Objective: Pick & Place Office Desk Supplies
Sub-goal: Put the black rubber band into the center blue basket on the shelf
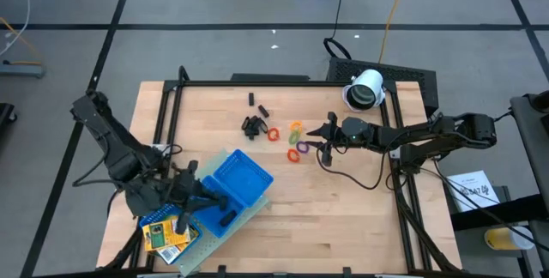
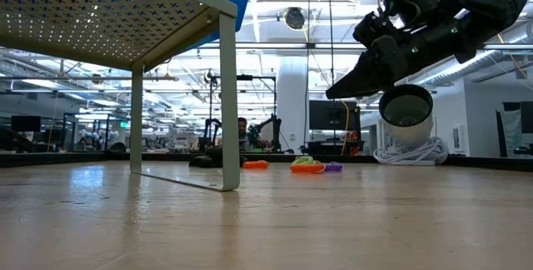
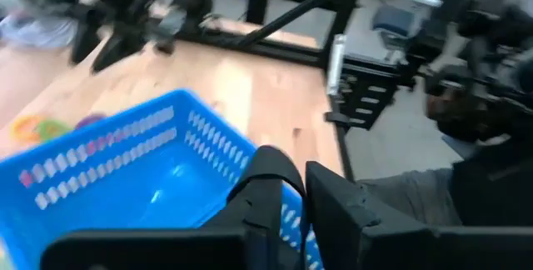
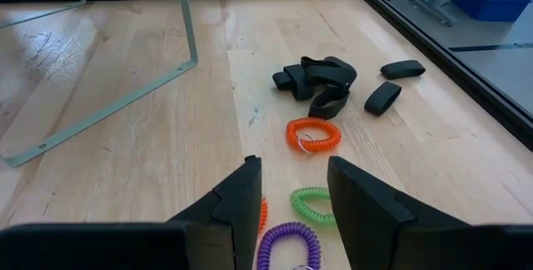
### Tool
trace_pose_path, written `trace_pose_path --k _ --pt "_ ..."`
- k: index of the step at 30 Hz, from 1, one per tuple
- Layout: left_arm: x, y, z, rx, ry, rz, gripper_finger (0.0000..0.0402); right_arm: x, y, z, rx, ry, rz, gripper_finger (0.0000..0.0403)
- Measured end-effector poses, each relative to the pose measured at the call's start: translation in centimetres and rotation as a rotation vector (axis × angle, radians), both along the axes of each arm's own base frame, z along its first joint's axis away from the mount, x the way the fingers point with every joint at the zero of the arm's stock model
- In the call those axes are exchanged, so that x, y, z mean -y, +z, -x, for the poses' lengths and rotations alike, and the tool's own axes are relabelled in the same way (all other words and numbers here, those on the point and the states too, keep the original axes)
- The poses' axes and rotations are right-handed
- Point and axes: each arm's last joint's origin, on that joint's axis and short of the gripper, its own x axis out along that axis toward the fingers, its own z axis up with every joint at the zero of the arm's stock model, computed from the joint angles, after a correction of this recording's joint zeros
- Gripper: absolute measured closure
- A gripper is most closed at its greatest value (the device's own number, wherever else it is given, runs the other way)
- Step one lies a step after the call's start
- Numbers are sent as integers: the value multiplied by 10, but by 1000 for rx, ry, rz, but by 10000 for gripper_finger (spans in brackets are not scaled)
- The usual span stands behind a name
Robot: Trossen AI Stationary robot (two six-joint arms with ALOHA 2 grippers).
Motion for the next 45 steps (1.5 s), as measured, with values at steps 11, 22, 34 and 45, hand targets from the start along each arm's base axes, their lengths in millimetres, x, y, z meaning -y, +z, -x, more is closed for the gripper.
trace_pose_path --k 11,22,34,45 --pt "-3 -5 0 -35 59 21 230 0 0 0 0 0 0 275" --pt "1 -8 3 -98 -41 21 191 0 0 0 0 0 0 275" --pt "4 -9 15 -227 -111 238 190 0 0 0 0 1 2 275" --pt "0 -11 13 -196 -193 15 190 0 0 0 3 -5 -12 275"
